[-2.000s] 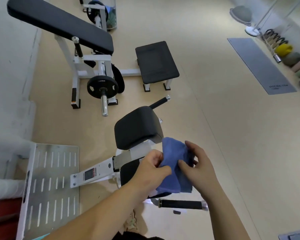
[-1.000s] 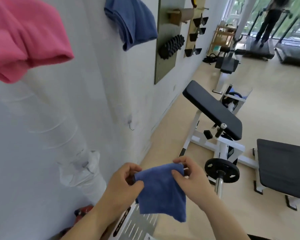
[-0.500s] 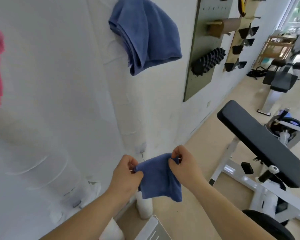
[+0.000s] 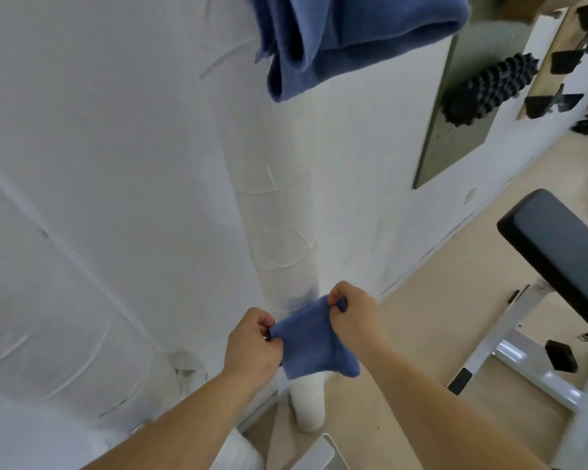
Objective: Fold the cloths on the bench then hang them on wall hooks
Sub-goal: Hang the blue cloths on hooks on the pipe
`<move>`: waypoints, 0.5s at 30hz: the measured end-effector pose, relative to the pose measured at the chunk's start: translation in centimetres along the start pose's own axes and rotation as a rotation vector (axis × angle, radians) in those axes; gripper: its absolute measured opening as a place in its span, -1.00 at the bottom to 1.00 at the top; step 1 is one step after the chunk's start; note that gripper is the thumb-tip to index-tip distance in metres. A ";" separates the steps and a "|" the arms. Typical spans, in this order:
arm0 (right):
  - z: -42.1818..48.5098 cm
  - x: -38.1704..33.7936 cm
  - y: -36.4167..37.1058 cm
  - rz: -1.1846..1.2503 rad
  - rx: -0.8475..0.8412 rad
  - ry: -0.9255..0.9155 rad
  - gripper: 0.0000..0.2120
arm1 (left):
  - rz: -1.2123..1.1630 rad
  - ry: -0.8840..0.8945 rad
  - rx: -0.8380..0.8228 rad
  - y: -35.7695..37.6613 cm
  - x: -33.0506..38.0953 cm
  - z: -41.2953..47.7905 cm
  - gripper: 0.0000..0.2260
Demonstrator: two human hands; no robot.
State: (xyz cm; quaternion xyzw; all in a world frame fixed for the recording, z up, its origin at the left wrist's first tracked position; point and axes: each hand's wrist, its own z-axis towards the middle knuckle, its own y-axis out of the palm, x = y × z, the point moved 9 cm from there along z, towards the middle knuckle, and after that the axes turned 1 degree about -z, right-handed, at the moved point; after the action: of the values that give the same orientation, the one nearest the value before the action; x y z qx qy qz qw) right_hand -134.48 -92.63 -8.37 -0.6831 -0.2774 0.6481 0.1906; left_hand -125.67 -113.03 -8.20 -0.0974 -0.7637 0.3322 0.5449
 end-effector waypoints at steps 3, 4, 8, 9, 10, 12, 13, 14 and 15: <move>0.9 0.9 1.7 -0.045 -0.053 -0.003 -0.71 | 0.034 0.008 0.008 1.1 -0.9 1.2 -0.86; 0.9 1.1 2.3 -0.047 -0.081 -0.001 -0.70 | 0.041 0.005 0.009 1.4 -1.2 1.6 -0.86; 0.6 1.7 3.3 -0.045 -0.165 -0.060 -0.72 | 0.038 -0.005 0.011 2.5 -2.3 2.8 -0.84; 0.5 1.9 3.4 -0.056 -0.195 -0.090 -0.74 | 0.039 -0.010 0.010 2.7 -2.5 3.0 -0.83; 0.5 2.2 3.6 -0.096 -0.230 -0.121 -0.77 | 0.041 -0.013 0.006 3.0 -2.6 3.2 -0.82; 0.4 2.8 4.2 -0.266 -0.299 -0.186 -0.75 | 0.061 -0.015 0.005 3.5 -2.6 3.2 -0.81; 0.3 2.7 4.4 -0.370 -0.320 -0.228 -0.73 | 0.087 -0.006 0.023 3.5 -2.4 3.1 -0.80; 0.3 2.4 4.7 -0.446 -0.329 -0.270 -0.72 | 0.112 0.018 0.056 3.4 -2.1 2.9 -0.80; 0.4 2.0 4.8 -0.484 -0.328 -0.304 -0.73 | 0.123 0.069 0.085 3.2 -1.5 2.7 -0.79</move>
State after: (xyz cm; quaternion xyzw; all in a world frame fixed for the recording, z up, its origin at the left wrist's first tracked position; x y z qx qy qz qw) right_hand -134.21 -95.17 -12.92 -0.5141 -0.5578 0.6253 0.1831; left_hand -128.17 -112.44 -11.82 -0.1322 -0.7222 0.3936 0.5532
